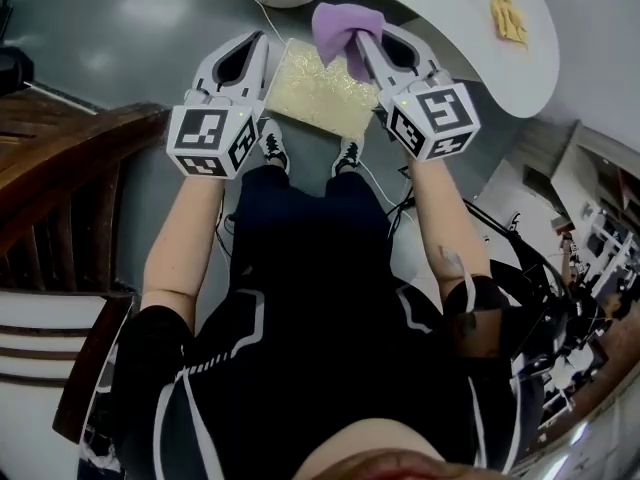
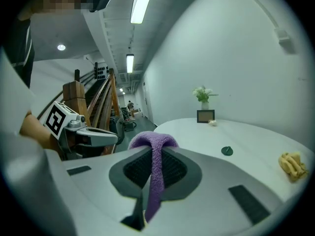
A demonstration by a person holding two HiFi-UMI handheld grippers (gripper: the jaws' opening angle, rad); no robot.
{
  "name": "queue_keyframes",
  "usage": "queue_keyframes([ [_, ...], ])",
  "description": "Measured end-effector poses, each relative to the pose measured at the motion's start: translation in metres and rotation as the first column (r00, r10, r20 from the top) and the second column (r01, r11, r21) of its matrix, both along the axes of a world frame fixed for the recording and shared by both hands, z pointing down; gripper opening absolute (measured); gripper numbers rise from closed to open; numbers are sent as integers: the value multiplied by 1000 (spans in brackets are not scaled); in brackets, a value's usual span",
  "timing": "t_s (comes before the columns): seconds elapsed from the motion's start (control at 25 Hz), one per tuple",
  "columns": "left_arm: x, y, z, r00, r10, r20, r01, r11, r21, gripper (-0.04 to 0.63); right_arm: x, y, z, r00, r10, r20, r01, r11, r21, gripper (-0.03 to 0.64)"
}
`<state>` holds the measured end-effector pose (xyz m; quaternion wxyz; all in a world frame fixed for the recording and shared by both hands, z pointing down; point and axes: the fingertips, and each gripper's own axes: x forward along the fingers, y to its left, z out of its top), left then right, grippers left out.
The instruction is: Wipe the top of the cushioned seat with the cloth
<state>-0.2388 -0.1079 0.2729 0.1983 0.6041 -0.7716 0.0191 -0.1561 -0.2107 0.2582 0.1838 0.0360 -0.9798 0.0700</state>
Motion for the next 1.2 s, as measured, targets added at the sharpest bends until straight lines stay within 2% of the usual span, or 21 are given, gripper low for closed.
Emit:
queue_keyframes([
  [0.08, -4, 2, 22, 1000, -22, 11, 23, 1000, -18, 5, -6, 2, 24, 1000, -16, -14, 16, 1000, -9, 26],
  [0.24, -9, 7, 64, 998, -53, -21, 52, 998, -42, 5, -20, 10, 78, 996, -64, -62, 63, 998, -29, 26],
  [0.36, -17, 13, 98, 997, -76, -19, 74, 994, -81, 5, -35, 21, 120, 991, -95, -92, 93, 995, -31, 26],
  [0.6, -37, 32, 167, 986, -166, 16, 166, 971, -171, 5, -59, 38, 202, 986, -111, -127, 99, 990, -96, 26],
  [0.72, -37, 30, 198, 986, -163, -22, 157, 970, -186, 5, -65, 45, 239, 985, -91, -149, 72, 989, -131, 26],
  [0.88, -34, 28, 244, 986, -159, -53, 144, 967, -212, 5, -73, 58, 291, 977, -96, -189, 72, 989, -131, 26],
  [1.2, -28, 34, 310, 990, -127, -65, 102, 948, -302, 5, -80, 64, 376, 954, -68, -293, 33, 992, -125, 26],
])
